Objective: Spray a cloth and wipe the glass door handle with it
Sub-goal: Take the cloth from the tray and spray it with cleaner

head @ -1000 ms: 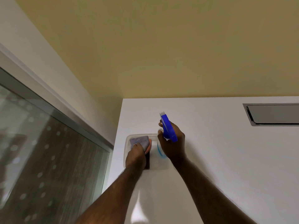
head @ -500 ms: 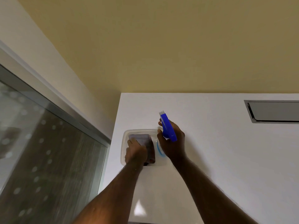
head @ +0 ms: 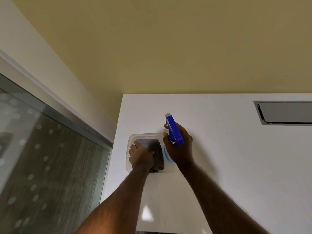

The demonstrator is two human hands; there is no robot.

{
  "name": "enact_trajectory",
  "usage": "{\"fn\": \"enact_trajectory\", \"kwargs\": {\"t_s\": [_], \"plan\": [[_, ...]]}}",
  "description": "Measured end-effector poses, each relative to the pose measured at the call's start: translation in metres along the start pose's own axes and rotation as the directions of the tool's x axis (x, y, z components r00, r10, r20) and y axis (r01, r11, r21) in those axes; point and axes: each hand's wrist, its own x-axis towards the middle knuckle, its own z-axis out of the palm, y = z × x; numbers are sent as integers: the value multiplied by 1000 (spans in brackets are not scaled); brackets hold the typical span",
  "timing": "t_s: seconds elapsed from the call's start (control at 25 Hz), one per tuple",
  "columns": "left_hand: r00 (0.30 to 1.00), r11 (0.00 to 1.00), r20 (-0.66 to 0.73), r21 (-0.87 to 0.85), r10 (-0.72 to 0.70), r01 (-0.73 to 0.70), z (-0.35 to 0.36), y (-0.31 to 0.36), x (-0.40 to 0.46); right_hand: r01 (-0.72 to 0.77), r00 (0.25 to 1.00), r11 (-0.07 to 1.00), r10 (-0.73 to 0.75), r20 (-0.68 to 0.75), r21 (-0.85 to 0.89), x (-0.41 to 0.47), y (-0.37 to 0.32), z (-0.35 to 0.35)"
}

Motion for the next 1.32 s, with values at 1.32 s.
{"fn": "enact_trajectory", "kwargs": {"t_s": [1.32], "plan": [[916, 918, -62, 48, 397, -394, -125, 28, -37, -86, 994, 973, 98, -48, 216, 29, -98, -46]]}}
